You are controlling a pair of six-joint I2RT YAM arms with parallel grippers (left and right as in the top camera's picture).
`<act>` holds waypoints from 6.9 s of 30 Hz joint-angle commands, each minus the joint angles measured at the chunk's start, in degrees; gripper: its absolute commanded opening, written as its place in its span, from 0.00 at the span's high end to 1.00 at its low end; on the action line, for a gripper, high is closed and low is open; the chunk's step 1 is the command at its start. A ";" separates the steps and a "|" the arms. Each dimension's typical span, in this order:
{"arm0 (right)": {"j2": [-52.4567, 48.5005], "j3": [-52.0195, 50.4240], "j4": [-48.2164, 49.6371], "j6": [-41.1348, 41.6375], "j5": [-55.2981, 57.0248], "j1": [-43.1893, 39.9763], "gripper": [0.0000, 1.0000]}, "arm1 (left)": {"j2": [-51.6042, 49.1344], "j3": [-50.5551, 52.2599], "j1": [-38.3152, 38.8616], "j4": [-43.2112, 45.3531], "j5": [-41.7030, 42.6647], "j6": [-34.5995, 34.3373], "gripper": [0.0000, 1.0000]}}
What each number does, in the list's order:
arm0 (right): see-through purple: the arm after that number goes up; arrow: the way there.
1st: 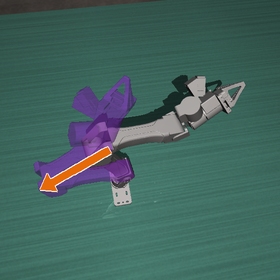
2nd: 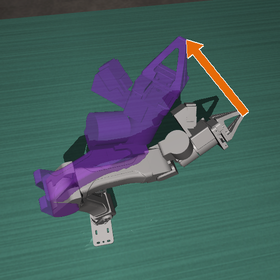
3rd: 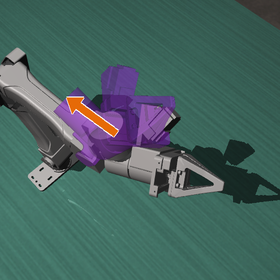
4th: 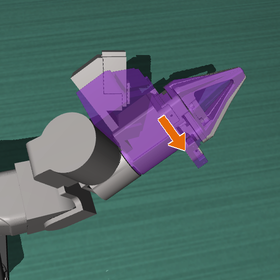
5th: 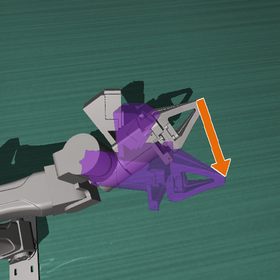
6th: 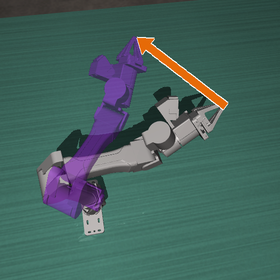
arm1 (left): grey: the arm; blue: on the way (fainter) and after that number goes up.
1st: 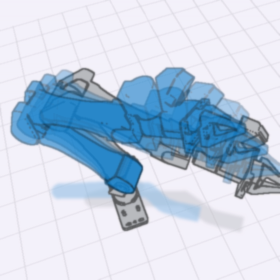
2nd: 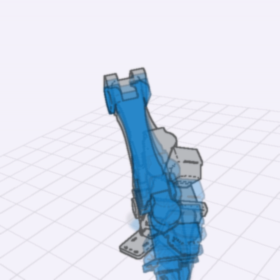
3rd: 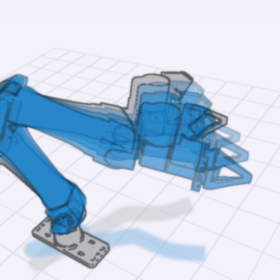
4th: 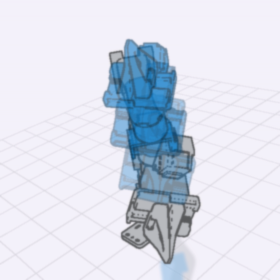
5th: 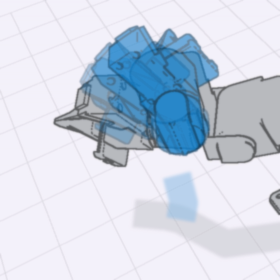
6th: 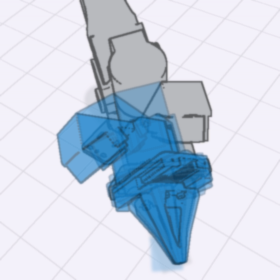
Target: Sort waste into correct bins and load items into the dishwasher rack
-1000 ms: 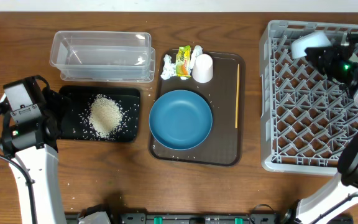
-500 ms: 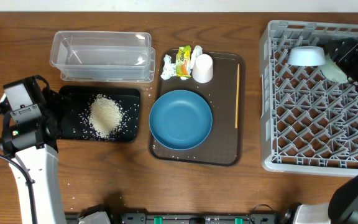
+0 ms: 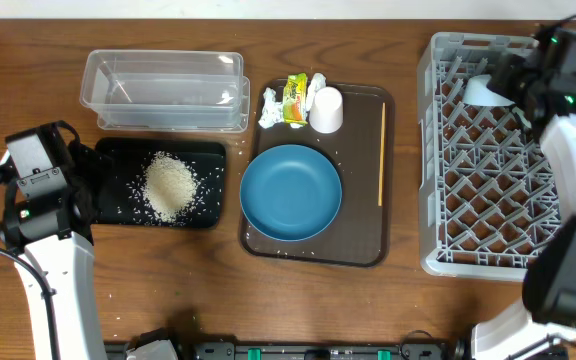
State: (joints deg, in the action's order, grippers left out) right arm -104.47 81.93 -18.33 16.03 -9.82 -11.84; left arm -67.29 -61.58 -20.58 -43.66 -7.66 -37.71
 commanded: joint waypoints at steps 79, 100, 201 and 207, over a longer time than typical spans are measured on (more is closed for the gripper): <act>-17.27 12.85 -35.32 4.37 9.35 31.91 0.48 | -0.17 -0.90 -0.31 -0.24 -0.31 -0.52 0.09; -19.43 7.85 -31.71 6.05 12.13 30.93 0.41 | -0.20 -0.90 -0.31 -0.24 -0.31 -0.55 0.08; -20.41 11.74 -4.87 -9.64 12.85 39.10 0.09 | -0.44 -0.90 -0.31 -0.24 -0.31 -0.55 0.09; -20.22 11.74 -4.98 -8.70 13.51 38.86 0.34 | -0.44 -0.90 -0.31 -0.24 -0.31 -0.55 0.09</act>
State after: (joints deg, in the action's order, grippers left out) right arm -124.88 93.58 -23.16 6.07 3.36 27.09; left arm -67.40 -61.58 -20.58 -43.68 -7.68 -37.71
